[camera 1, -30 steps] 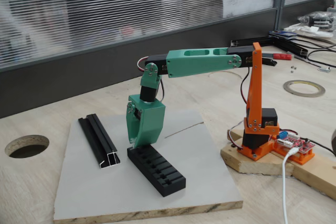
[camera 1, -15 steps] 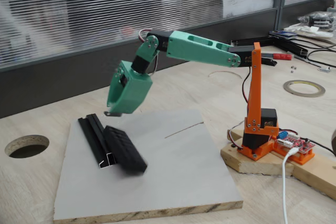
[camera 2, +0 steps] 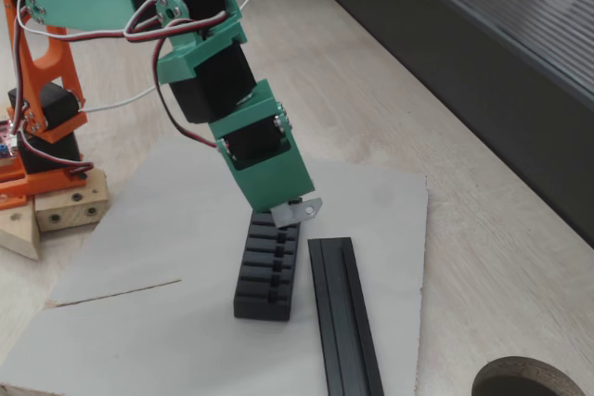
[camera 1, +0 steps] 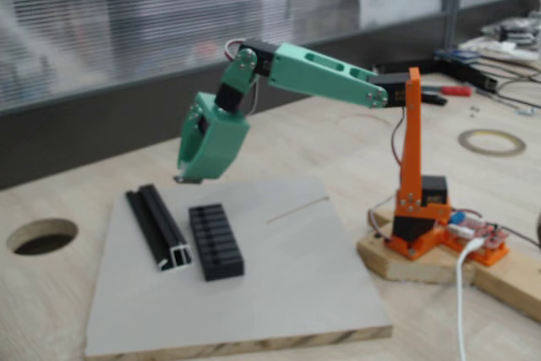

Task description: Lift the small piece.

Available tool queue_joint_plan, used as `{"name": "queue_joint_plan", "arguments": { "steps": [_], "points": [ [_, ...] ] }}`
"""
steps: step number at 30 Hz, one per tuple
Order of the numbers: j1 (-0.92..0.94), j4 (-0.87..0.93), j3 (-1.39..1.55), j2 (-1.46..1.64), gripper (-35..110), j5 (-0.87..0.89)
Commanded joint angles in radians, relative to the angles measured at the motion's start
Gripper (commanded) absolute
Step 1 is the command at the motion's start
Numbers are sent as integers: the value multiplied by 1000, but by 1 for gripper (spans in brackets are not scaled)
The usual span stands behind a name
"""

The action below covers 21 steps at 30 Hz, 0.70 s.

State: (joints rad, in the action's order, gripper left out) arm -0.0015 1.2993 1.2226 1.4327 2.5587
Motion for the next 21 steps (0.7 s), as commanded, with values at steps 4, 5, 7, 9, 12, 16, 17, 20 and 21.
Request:
{"name": "queue_joint_plan", "arguments": {
  "steps": [4, 5, 7, 9, 12, 16, 17, 20, 21],
  "points": [
    [9, 26, -9, 103, 1, 15],
    [9, 26, -11, 103, 1, 15],
    [9, 26, -20, 104, 1, 15],
    [9, 26, -20, 123, 1, 15],
    [9, 26, -11, 172, 1, 15],
    [11, 28, -6, 219, 1, 15],
    [11, 29, -6, 227, 1, 15],
    [11, 64, -6, 250, 1, 15],
    [11, 98, -6, 256, 1, 15]
  ]
}}
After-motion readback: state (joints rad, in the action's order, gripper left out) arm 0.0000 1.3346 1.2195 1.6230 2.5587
